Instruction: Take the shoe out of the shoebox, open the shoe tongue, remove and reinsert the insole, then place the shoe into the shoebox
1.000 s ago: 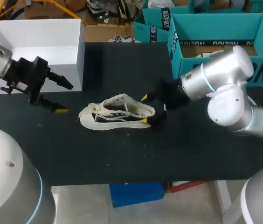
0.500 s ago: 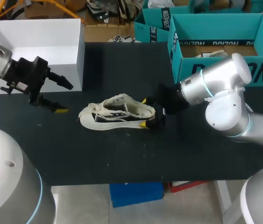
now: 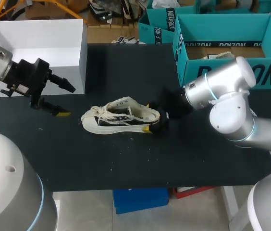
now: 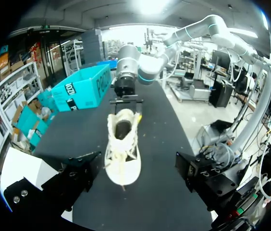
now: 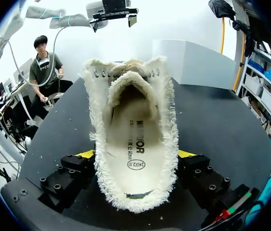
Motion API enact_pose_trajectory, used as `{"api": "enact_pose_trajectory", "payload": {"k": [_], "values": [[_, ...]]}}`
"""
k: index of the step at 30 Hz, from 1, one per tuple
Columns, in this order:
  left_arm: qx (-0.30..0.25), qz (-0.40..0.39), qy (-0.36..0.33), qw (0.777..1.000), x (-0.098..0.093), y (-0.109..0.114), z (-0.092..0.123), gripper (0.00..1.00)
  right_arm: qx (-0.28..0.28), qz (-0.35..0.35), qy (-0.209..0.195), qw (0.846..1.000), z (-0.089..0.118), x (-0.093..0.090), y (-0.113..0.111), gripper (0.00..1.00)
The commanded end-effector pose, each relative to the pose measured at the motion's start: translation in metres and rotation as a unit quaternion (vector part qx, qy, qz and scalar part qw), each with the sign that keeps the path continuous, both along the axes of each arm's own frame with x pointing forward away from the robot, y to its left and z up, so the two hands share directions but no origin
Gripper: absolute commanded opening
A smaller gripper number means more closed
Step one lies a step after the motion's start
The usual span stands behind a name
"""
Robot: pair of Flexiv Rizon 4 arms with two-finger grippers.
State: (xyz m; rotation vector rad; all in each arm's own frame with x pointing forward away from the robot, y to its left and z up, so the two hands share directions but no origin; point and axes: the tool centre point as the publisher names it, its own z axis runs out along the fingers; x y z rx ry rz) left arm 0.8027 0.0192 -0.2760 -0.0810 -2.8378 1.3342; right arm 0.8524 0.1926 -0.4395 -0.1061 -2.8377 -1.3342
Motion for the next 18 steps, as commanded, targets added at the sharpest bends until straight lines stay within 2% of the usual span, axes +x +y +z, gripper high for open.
{"api": "enact_pose_trajectory", "payload": {"k": [1,7,18], "values": [[0.001,0.001,-0.002,1.000,-0.001,0.000,-0.001,1.00,-0.001,0.000,0.001,1.000,-0.003,0.002,0.003,0.00],[0.001,0.001,-0.002,1.000,-0.001,0.000,-0.001,1.00,-0.001,0.000,0.001,1.000,-0.003,0.002,0.003,0.00],[0.126,0.071,0.022,0.989,-0.010,-0.030,0.001,1.00,-0.001,0.000,0.001,1.000,-0.003,0.002,0.003,0.00]]}}
